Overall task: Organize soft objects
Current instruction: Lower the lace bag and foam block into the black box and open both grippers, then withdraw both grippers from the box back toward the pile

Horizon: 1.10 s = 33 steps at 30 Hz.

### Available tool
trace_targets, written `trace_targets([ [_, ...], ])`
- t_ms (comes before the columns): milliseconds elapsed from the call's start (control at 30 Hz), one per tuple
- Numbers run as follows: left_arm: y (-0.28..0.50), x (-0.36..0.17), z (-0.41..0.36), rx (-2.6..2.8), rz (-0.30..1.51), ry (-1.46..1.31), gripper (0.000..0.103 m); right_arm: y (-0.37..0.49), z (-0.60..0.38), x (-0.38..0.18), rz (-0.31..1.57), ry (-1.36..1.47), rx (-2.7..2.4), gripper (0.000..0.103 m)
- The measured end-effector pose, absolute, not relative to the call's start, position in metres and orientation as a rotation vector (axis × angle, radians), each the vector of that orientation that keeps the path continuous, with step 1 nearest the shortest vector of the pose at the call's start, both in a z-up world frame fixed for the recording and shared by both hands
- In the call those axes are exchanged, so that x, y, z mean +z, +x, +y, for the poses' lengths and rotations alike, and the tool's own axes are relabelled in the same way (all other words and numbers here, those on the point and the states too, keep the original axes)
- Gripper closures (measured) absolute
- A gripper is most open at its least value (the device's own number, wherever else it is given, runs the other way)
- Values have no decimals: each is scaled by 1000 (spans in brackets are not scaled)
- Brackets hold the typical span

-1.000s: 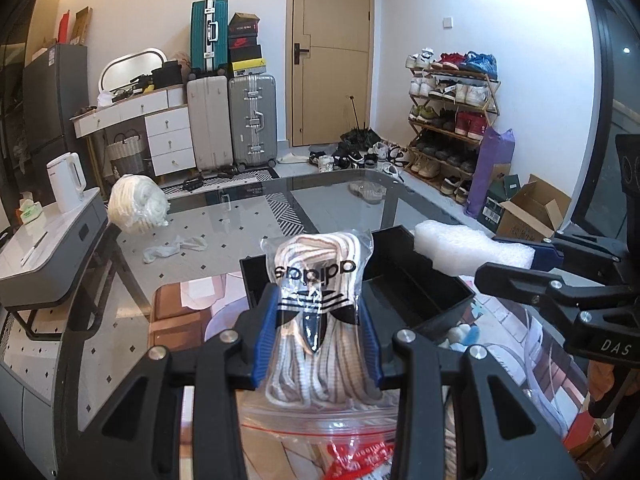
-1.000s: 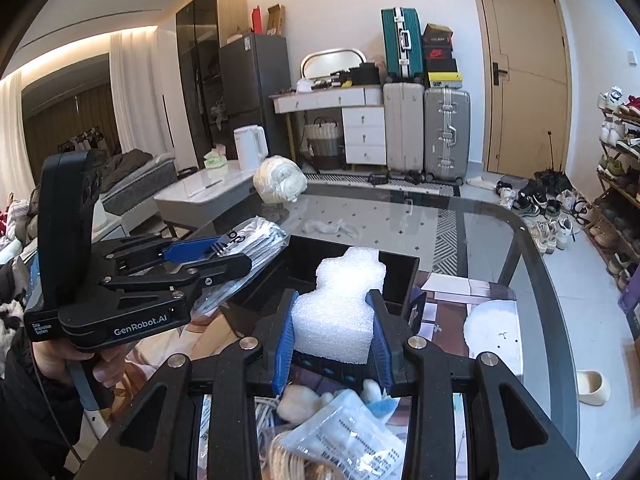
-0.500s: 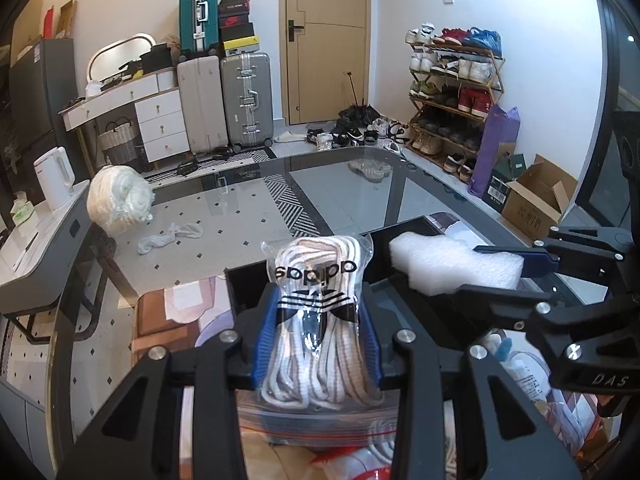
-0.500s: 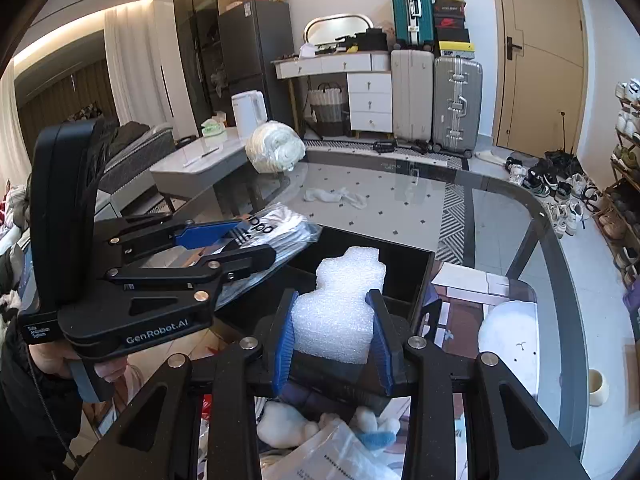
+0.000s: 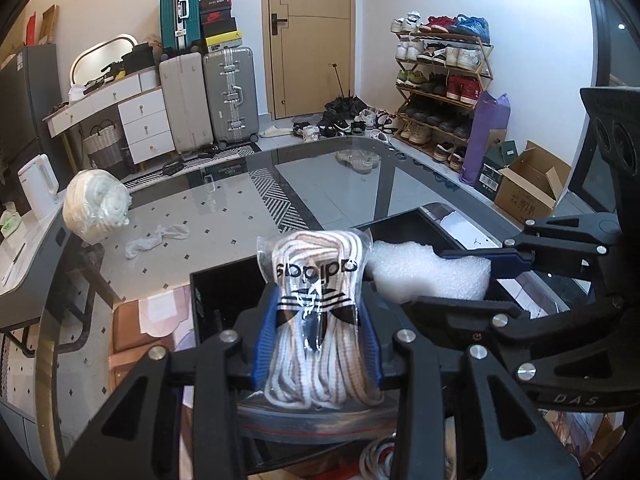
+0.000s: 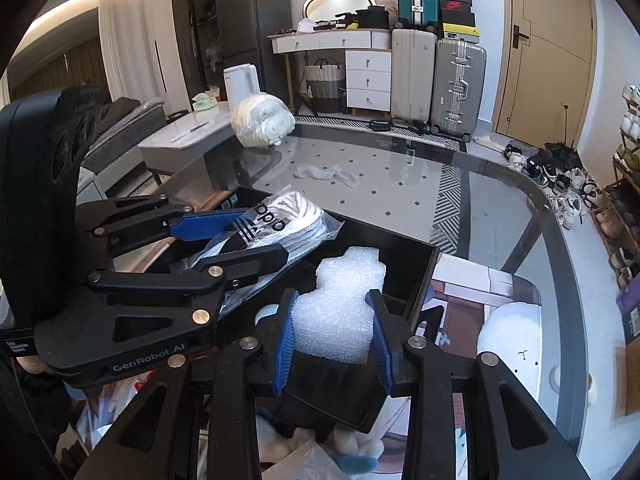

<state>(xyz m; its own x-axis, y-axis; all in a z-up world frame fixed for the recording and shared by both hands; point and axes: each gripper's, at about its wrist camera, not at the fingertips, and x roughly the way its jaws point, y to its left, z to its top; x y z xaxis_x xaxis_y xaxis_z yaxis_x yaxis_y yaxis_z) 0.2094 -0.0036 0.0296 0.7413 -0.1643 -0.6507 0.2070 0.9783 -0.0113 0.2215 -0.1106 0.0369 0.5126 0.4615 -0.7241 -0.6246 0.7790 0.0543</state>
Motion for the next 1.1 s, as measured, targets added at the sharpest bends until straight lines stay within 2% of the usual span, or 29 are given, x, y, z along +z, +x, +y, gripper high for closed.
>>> trace_targets([
  [300, 208, 16, -4, -212, 761, 57, 67, 223, -106, 28, 820, -249, 665, 69],
  [400, 204, 16, -1, -210, 762, 52, 66, 219, -104, 28, 812, -264, 677, 64],
  [500, 199, 16, 2, -199, 741, 45, 63, 215, -106, 31, 777, -267, 692, 46],
  [533, 197, 17, 4, -200, 734, 38, 63, 212, -108, 34, 755, -267, 692, 33],
  [567, 192, 20, 6, -206, 721, 27, 58, 209, -112, 38, 729, -255, 699, 23],
  [600, 188, 21, 7, -201, 710, 23, 45, 206, -114, 41, 709, -256, 681, 17],
  [633, 182, 25, 9, -184, 685, 18, 39, 204, -117, 43, 690, -263, 656, 9],
  [667, 177, 28, 9, -182, 665, 9, 37, 200, -121, 48, 659, -261, 631, 6],
  [733, 168, 34, 13, -186, 647, -11, 27, 194, -130, 54, 635, -231, 634, 3],
  [767, 163, 37, 15, -174, 643, -15, 14, 191, -133, 56, 633, -226, 632, 2],
  [800, 157, 39, 17, -163, 627, -20, 9, 187, -137, 58, 626, -228, 619, 1],
  [967, 128, 46, 29, -129, 587, -65, 0, 164, -153, 61, 604, -208, 576, 0],
  [1100, 108, 47, 31, -63, 564, -61, 0, 147, -168, 64, 596, -153, 583, 0],
])
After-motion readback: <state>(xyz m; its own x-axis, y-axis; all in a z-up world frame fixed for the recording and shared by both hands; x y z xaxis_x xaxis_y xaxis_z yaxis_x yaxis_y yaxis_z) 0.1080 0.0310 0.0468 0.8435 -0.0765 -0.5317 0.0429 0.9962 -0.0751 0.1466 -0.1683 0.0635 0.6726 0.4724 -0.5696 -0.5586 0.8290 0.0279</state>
